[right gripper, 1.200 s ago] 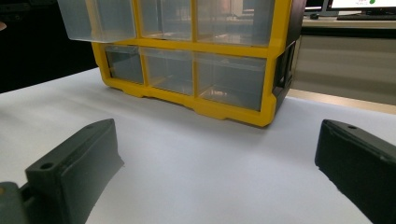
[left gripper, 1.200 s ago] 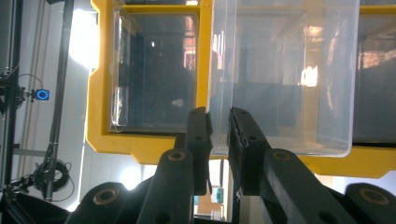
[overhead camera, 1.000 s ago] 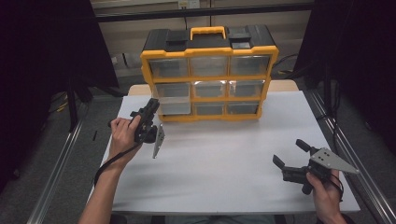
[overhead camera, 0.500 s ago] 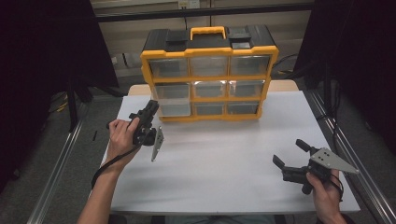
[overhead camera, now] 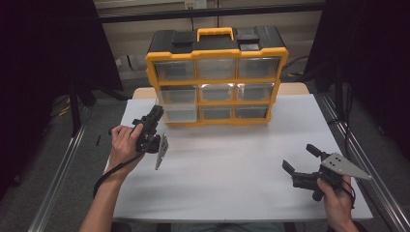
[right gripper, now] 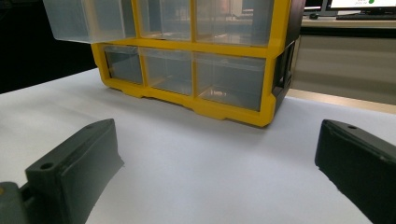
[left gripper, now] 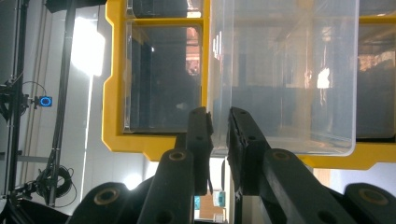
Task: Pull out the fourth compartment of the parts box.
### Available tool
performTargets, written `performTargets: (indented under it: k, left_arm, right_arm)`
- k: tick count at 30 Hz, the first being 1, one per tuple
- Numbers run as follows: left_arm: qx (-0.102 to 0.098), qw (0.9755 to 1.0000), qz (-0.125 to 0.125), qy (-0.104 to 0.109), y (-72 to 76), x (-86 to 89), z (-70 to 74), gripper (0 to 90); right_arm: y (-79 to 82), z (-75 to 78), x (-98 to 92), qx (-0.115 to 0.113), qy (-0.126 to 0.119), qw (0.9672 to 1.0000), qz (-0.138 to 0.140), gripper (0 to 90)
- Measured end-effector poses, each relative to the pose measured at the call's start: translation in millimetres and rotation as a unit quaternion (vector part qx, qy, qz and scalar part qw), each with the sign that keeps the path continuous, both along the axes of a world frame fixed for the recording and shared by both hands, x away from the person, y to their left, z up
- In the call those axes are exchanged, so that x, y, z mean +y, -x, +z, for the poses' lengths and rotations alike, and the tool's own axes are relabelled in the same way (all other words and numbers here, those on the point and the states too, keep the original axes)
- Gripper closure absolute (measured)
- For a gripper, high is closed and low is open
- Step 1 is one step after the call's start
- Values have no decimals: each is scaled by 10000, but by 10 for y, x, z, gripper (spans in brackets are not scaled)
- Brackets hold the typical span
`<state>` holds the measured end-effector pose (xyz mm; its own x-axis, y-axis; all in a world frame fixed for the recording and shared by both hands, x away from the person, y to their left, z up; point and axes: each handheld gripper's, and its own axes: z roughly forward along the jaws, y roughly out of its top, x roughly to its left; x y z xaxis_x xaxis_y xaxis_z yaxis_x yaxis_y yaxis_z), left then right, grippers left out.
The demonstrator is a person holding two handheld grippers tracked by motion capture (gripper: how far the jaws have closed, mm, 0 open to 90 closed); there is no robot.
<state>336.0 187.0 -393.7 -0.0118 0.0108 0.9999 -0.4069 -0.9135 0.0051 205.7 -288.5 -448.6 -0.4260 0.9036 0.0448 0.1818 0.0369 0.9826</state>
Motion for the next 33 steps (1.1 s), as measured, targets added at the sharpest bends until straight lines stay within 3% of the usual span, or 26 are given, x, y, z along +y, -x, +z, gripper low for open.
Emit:
performTargets:
  k: [10,11,12,18,19,25,33]
  left_arm:
    - [25,10000,-39,-10,11,-12,-30,793]
    - [-30,9999,25,-110,21,-20,-23,793]
    - [9,10000,-19,-40,13,-28,-38,792]
    - [23,9999,68,-101,7,-19,-30,792]
    - [3,10000,5,-14,1,-18,-38,792]
    - [12,9999,67,-131,5,-22,-39,791]
    - [38,10000,18,-70,-13,-15,-52,750]
  right_arm:
    - [-13,-3,7,1,1,10000,5,0]
    - [-14,-4,9,-2,-5,10000,1,0]
    - [-13,-3,9,-6,-11,10000,5,0]
    - [-9,-1,8,6,-9,10000,13,0]
    - [-8,-1,10,13,-14,10000,3,0]
    - [-7,-1,4,1,1,10000,2,0]
    - [-3,0,7,-9,5,10000,-3,0]
